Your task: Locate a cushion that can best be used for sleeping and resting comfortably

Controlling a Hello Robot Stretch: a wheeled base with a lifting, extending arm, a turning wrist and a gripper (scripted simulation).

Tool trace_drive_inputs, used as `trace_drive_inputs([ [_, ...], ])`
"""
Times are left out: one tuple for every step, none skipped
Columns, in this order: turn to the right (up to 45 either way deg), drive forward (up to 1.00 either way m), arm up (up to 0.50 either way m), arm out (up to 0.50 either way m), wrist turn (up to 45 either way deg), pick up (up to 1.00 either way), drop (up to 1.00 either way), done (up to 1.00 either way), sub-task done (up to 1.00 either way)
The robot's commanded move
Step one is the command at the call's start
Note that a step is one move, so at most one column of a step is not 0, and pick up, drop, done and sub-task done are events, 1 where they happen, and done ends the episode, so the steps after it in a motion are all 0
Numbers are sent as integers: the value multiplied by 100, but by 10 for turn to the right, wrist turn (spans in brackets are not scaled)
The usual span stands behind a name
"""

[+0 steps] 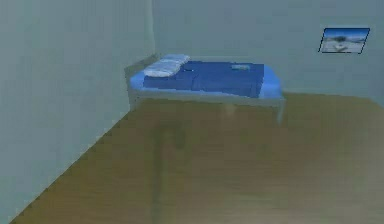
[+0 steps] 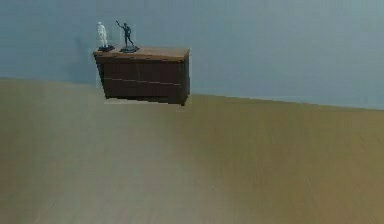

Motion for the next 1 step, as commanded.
trace_drive_inputs([
  [30,0,0,0,0,0,0,0,0],
])
